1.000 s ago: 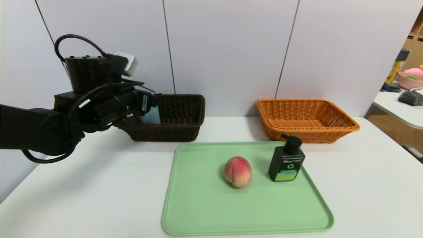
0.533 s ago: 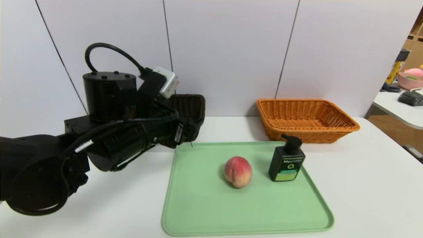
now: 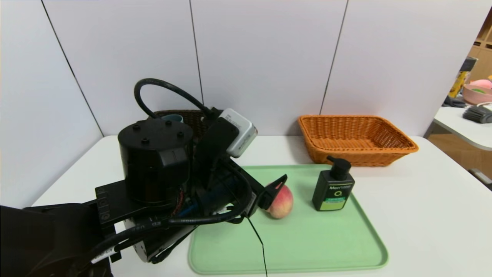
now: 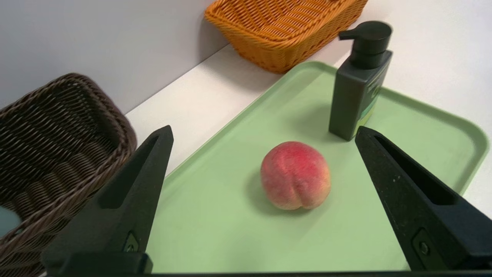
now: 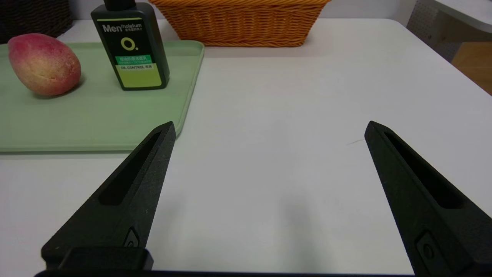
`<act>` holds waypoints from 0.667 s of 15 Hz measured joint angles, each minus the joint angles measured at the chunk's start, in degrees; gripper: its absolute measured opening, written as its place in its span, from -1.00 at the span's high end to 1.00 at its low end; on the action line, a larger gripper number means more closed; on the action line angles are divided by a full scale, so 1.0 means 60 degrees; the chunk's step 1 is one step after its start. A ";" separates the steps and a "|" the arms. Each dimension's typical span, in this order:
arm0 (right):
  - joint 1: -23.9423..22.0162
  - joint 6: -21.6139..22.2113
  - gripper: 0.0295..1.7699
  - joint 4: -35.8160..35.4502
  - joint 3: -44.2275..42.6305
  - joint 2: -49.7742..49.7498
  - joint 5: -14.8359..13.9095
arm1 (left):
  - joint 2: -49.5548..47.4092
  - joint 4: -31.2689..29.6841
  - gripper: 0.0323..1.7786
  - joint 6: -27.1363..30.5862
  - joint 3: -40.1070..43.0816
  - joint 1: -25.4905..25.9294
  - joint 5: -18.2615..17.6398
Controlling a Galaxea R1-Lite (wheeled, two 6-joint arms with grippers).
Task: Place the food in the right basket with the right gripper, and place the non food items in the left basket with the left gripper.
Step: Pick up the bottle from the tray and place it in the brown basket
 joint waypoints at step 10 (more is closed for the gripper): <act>0.0004 0.0000 -0.92 0.0004 0.0000 0.0000 0.0000 | 0.1800 -0.2241 -0.90 -0.0055 0.0041 -0.0144 -0.3444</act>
